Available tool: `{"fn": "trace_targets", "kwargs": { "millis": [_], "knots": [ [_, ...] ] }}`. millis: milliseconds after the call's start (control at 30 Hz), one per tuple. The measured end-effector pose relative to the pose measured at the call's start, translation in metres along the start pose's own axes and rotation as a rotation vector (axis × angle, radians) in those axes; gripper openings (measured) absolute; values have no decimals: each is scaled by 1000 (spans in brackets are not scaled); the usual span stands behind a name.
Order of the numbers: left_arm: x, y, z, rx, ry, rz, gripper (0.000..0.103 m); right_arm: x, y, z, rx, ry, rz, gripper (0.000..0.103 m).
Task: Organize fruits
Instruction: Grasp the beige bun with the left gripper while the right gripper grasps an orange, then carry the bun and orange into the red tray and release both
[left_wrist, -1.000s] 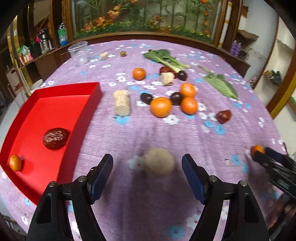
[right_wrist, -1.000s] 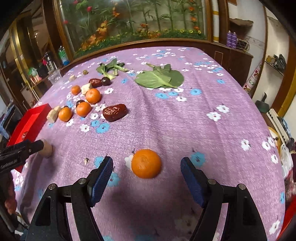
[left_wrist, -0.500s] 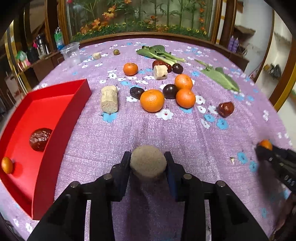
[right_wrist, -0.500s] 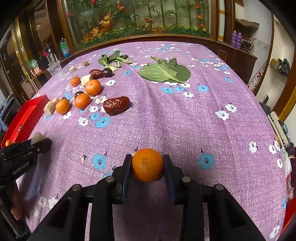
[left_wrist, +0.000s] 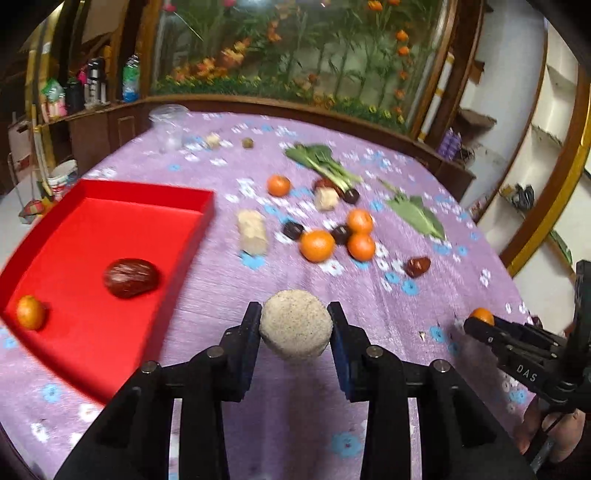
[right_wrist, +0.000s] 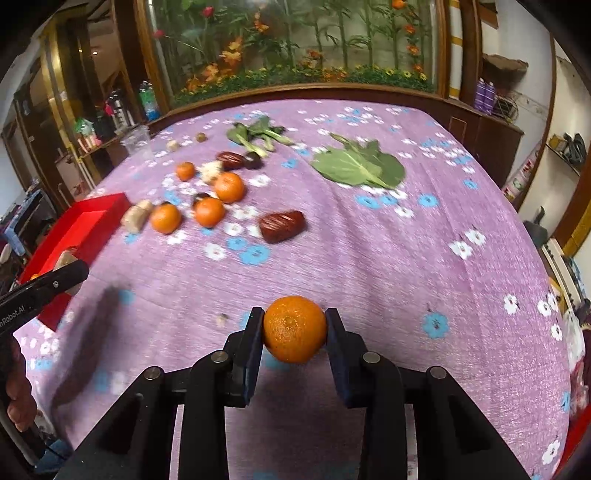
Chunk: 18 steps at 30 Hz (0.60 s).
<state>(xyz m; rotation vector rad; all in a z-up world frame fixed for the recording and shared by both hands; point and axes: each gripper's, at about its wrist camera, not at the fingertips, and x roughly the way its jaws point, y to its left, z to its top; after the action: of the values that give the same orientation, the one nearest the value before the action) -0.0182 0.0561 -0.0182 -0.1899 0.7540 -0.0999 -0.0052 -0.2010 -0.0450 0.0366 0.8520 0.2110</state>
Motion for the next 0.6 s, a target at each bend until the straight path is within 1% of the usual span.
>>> {"fn": "trace_targets", "kwargs": {
  "millis": [200,333,433,600],
  "knots": [
    [-33,38,3,-87,-75,93,35,-10,39,9,-52,-36,61,35],
    [-48,64,2,-155,-99,156,35,-12,66,14,-95,-49,100,35],
    [-58,86,2,-211,-109,212,35,-14,92,22,-132,-62,142,35],
    [-65,115,1,-271,-99,265,35,-12,144,34,-196,-81,239,36]
  ]
}}
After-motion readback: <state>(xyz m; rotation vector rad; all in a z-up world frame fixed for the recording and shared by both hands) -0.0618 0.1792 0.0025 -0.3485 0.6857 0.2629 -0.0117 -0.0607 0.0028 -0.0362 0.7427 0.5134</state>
